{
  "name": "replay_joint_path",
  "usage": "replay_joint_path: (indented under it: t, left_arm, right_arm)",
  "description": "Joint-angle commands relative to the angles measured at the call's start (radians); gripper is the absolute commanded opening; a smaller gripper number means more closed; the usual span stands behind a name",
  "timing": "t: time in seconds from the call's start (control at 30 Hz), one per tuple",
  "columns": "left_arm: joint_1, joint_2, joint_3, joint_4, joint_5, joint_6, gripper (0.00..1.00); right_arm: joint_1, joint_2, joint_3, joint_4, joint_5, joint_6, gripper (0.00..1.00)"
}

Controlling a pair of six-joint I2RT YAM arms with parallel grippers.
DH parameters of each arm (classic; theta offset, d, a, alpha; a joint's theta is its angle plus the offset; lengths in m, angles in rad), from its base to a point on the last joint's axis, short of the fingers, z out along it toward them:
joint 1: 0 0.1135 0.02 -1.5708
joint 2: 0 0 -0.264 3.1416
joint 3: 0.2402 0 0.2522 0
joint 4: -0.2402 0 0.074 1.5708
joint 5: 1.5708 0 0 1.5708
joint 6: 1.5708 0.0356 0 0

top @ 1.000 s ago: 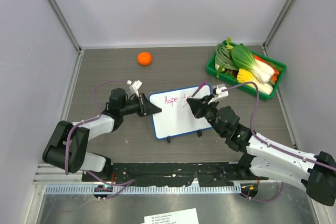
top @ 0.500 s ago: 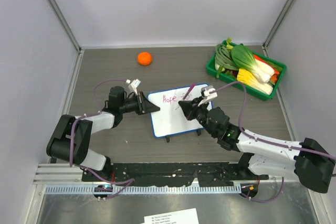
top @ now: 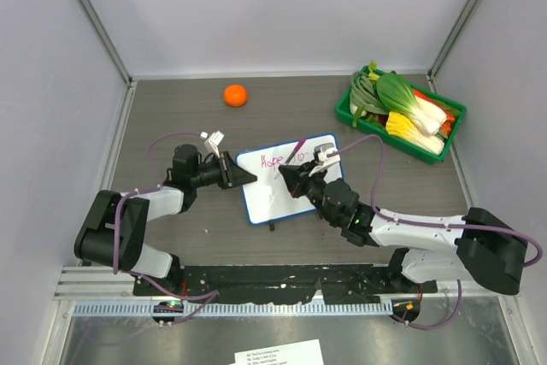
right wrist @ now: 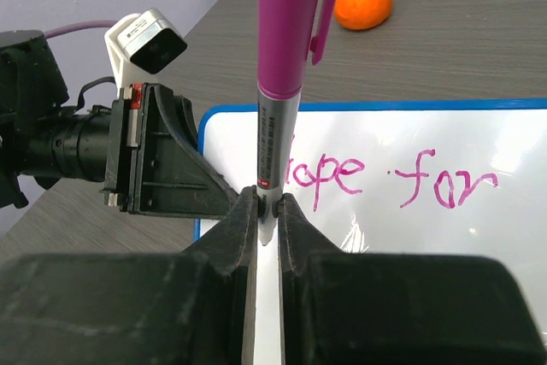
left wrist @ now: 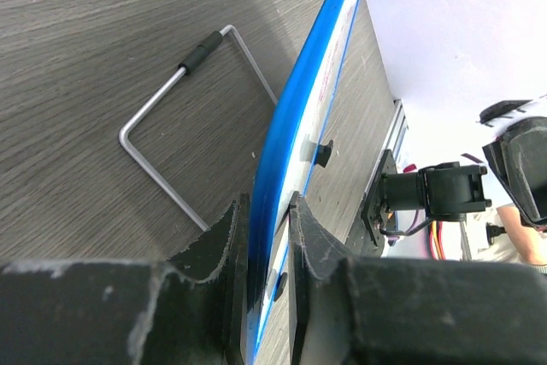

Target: Write a sentence on the whiteboard

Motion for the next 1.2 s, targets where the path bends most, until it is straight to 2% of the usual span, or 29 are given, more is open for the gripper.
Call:
replay_joint_path:
  t: [0.0,0.5,1.17]
  left_arm:
    - [0.046,0.038,-0.045,-0.126,-0.216,0.069,0.00]
    - [0.046,0.049,-0.048,-0.088,-0.162,0.063,0.00]
    - [0.038,0.047,-0.048,-0.081,-0.150,0.065,0.00]
  right_arm:
    - [0.008,0.037,0.041,0.141,0.060,-0.012,0.01]
    - [0.051,0.199,0.048,0.317,0.149,-0.052,0.01]
    - [0.063,0.331,0.100,0.328,0.204,-0.054,0.01]
